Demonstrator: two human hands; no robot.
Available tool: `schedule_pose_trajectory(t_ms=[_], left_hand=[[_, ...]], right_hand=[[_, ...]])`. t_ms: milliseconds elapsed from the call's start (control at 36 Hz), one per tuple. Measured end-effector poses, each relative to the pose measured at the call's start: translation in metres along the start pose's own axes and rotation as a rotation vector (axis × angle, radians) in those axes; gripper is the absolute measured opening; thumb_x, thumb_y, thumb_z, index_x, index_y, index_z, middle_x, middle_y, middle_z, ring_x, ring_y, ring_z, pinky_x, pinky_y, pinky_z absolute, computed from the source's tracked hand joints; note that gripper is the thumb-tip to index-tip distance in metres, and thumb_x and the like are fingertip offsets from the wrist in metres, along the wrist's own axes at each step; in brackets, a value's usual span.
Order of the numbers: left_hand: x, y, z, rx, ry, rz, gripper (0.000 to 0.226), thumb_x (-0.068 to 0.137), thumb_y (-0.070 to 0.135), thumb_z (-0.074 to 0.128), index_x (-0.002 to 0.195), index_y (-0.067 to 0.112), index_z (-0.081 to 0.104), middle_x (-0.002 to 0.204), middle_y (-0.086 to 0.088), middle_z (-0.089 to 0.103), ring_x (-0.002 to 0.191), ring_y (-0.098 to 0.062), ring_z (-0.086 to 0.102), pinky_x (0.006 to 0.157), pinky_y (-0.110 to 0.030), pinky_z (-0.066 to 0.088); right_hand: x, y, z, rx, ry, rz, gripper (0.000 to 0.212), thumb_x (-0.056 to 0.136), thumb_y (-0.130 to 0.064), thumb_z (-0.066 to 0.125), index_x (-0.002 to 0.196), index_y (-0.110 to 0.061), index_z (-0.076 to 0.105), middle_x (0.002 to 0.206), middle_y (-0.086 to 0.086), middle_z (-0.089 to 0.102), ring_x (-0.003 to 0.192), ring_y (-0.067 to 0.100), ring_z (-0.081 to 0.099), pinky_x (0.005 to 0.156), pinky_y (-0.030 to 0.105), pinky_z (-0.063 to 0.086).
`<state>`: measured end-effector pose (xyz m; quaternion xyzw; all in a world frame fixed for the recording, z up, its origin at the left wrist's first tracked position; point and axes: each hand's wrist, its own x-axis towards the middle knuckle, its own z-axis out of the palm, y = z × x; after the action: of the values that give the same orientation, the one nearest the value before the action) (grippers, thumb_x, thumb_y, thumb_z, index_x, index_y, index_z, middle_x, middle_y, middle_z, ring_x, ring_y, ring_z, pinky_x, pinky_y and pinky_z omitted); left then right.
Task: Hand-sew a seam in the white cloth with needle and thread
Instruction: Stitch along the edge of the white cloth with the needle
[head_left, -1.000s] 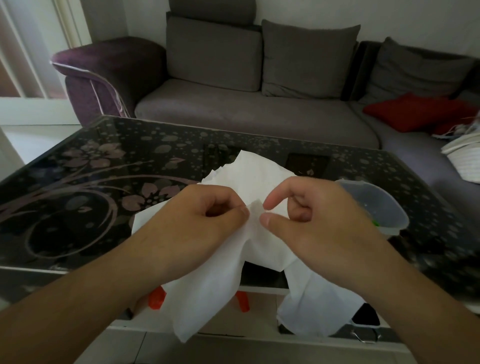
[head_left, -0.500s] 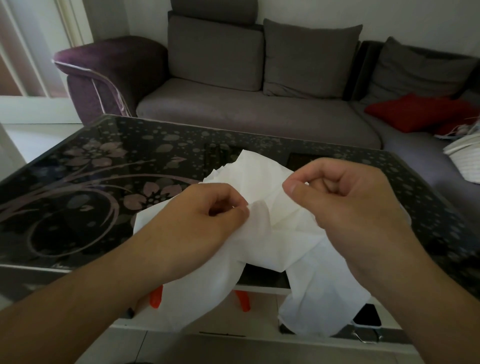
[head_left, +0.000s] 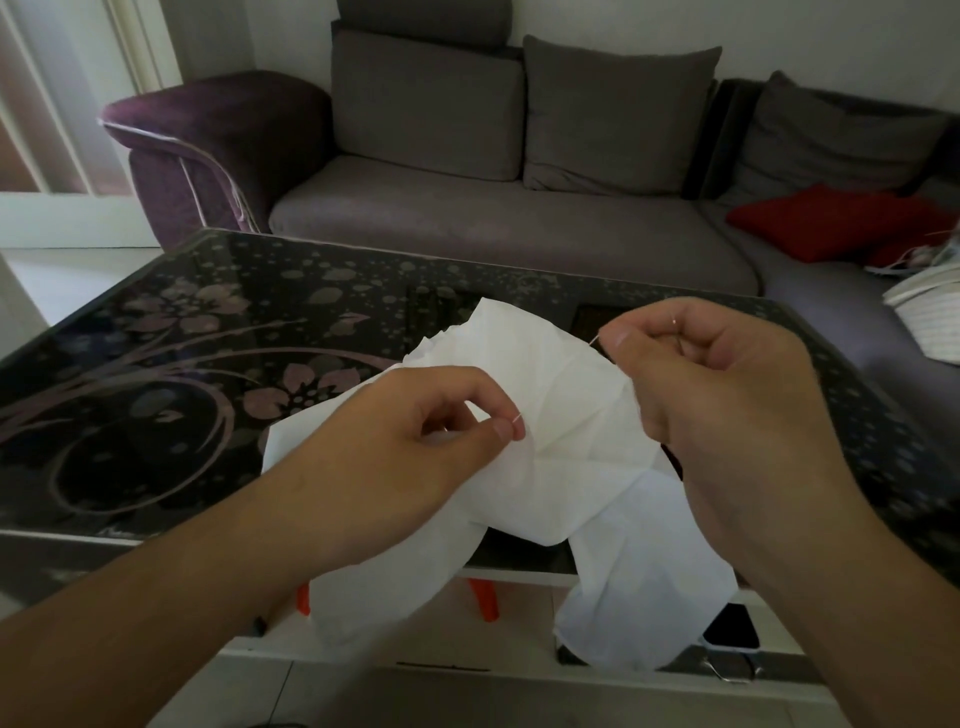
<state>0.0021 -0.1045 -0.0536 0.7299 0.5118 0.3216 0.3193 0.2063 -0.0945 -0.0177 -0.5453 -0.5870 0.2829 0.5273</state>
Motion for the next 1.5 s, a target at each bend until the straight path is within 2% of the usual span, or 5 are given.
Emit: schedule_pose_trajectory(t_ms=[194,417,917,1278,1500], left_hand=[[0.0,-0.003,0.0,-0.012,0.03,-0.002,0.015,0.098,0.04,0.059,0.094,0.044,0.073,0.088,0.019,0.072,0.086,0.0,0.066,0.064,-0.01,0.046],[-0.005,-0.005,0.002,-0.058,0.004,-0.004,0.016,0.1,0.038,0.06,0.093,0.038,0.075,0.069,0.02,0.066,0.064,0.001,0.06,0.056,-0.009,0.04],[-0.001,-0.003,-0.002,-0.027,0.007,-0.071,0.019,0.093,0.044,0.058,0.093,0.04,0.076,0.1,0.025,0.073,0.099,0.0,0.067,0.094,-0.03,0.056],[0.0,-0.003,-0.001,-0.055,0.01,-0.077,0.017,0.099,0.035,0.062,0.09,0.037,0.076,0.095,0.024,0.073,0.092,0.003,0.066,0.078,-0.018,0.044],[0.005,-0.001,-0.003,-0.071,0.014,-0.07,0.018,0.1,0.032,0.063,0.089,0.035,0.077,0.088,0.024,0.073,0.082,0.005,0.066,0.07,-0.011,0.041]], right_hand=[[0.002,0.003,-0.003,0.007,0.03,-0.043,0.015,0.094,-0.017,0.07,0.098,-0.032,0.069,0.056,0.002,0.053,0.047,0.008,0.043,0.045,0.017,0.042],[-0.016,0.002,0.013,-0.267,-0.508,-0.045,0.01,0.094,-0.032,0.072,0.103,-0.034,0.072,0.046,-0.006,0.042,0.043,0.006,0.039,0.046,0.015,0.036],[-0.007,0.004,0.009,-0.195,-0.327,-0.011,0.018,0.095,-0.021,0.071,0.077,-0.025,0.073,0.047,-0.004,0.049,0.046,0.005,0.045,0.057,0.02,0.055],[-0.002,0.003,0.008,-0.152,-0.08,0.158,0.012,0.096,-0.031,0.069,0.084,-0.03,0.072,0.058,-0.02,0.062,0.054,0.0,0.056,0.058,0.023,0.042],[0.0,0.003,0.006,-0.211,-0.09,0.061,0.01,0.098,-0.028,0.066,0.093,-0.036,0.069,0.056,-0.003,0.06,0.045,0.002,0.048,0.04,0.009,0.037]])
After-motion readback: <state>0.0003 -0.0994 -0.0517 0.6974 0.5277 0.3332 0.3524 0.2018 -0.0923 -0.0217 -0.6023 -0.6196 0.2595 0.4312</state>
